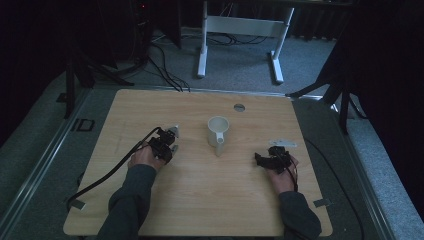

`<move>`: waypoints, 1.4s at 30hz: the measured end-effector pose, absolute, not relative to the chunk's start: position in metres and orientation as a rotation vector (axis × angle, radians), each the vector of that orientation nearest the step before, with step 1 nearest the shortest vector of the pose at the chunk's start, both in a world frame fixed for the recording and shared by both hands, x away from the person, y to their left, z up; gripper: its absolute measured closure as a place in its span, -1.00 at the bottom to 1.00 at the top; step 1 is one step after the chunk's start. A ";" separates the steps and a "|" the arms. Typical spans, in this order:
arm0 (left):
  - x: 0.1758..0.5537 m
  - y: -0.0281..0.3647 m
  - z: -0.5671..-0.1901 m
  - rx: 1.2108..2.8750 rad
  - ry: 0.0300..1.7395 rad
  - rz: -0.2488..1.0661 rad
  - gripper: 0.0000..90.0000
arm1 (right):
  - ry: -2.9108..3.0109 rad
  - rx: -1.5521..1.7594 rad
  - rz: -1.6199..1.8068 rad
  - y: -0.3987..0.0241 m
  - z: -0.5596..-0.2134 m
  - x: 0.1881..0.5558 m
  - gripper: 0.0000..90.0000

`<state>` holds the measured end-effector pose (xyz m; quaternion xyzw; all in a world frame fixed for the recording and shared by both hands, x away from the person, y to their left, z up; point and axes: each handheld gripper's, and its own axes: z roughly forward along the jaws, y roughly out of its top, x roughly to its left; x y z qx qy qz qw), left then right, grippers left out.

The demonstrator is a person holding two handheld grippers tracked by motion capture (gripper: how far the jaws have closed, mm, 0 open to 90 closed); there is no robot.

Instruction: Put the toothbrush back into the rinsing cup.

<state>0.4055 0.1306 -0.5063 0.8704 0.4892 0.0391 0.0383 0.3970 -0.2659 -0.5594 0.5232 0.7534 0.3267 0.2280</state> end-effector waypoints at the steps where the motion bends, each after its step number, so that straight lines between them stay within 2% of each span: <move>1: 0.406 0.130 -0.507 2.674 1.499 0.119 0.66 | 2.075 1.441 0.900 -0.266 -0.559 0.397 -0.51; 32: 0.406 0.126 -0.517 2.722 1.514 0.138 0.79 | 2.075 1.440 0.900 -0.266 -0.559 0.397 -0.51; 42: 0.403 0.134 -0.497 2.611 1.499 0.178 0.79 | 2.075 1.440 0.900 -0.266 -0.559 0.397 -0.51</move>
